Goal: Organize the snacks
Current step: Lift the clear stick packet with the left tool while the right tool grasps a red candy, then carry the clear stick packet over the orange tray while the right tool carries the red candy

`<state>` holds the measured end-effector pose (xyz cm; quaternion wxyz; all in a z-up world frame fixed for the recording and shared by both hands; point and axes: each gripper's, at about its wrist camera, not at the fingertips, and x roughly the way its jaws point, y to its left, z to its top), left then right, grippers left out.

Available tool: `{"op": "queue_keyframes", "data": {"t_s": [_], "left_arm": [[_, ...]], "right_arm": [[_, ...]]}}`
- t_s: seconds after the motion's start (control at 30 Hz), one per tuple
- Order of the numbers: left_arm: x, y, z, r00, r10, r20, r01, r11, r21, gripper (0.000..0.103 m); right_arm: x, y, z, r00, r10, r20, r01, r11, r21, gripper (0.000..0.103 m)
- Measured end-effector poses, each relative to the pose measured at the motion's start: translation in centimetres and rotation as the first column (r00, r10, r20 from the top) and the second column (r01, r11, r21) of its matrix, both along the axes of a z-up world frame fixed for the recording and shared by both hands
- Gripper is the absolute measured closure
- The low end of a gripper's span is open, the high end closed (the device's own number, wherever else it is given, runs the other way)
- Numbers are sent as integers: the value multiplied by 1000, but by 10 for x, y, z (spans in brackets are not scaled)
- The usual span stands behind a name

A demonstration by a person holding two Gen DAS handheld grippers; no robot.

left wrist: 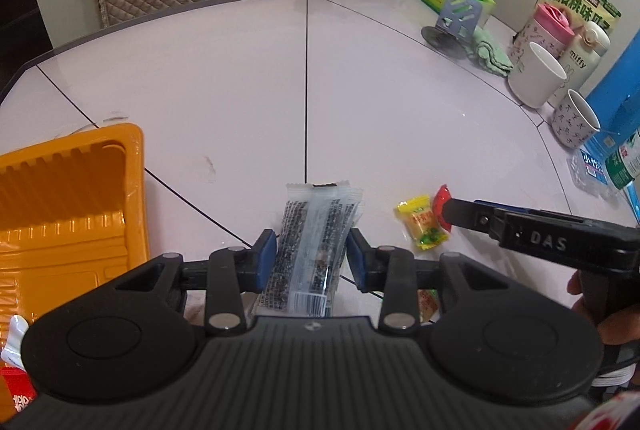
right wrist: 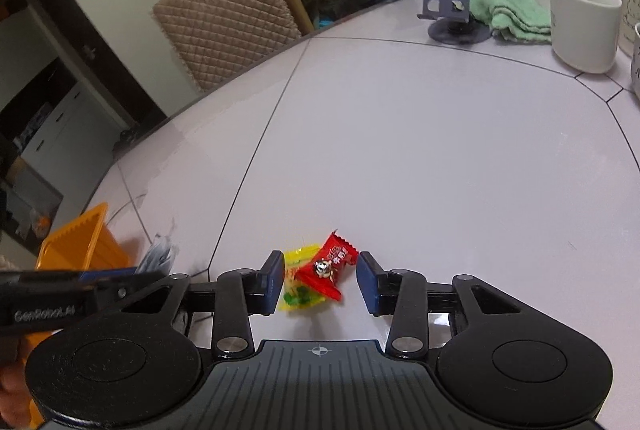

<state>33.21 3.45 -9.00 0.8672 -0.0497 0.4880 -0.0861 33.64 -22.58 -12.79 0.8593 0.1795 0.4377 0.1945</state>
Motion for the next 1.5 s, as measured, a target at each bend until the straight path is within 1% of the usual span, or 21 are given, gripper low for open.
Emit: {"op": "queue_keyframes", "data": {"t_s": [0.07, 0.17, 0.27, 0.3, 0.43, 0.5, 0.73, 1.03, 1.3, 1.5], "left_arm": [[0, 2, 0, 1000, 5, 2, -5, 1000, -2, 68], [1, 4, 0, 1000, 8, 1, -8, 1000, -3, 68], [0, 4, -1, 1000, 9, 0, -9, 1000, -3, 68], [-1, 4, -1, 1000, 10, -1, -10, 1000, -4, 68], [-3, 5, -1, 1000, 10, -3, -10, 1000, -4, 68], [-4, 6, -1, 1000, 9, -3, -9, 1000, -3, 68], [-11, 2, 5, 1000, 6, 6, -6, 1000, -6, 68], [-32, -5, 20, 1000, 2, 28, -2, 1000, -25, 68], [-58, -12, 35, 999, 5, 52, -3, 999, -44, 68], [-85, -17, 46, 998, 12, 65, -8, 998, -64, 68]], "right_arm": [[4, 2, -1, 1000, -15, -12, 15, 1000, 2, 62], [10, 5, -5, 999, -39, -36, 38, 999, -18, 65], [12, 8, -9, 998, -44, -53, 43, 999, -22, 73], [13, 9, -10, 997, -44, -60, 42, 999, -31, 78], [12, 8, -11, 998, -44, -53, 42, 998, -37, 81], [11, 8, -9, 998, -36, -43, 34, 998, -48, 86], [2, 5, 1, 1000, -23, -8, 23, 998, -57, 86], [-21, 0, 26, 999, 5, 45, -2, 998, -57, 86], [-52, -5, 45, 997, 37, 74, -34, 998, -51, 86], [-81, -8, 55, 994, 72, 85, -68, 996, -51, 86]]}}
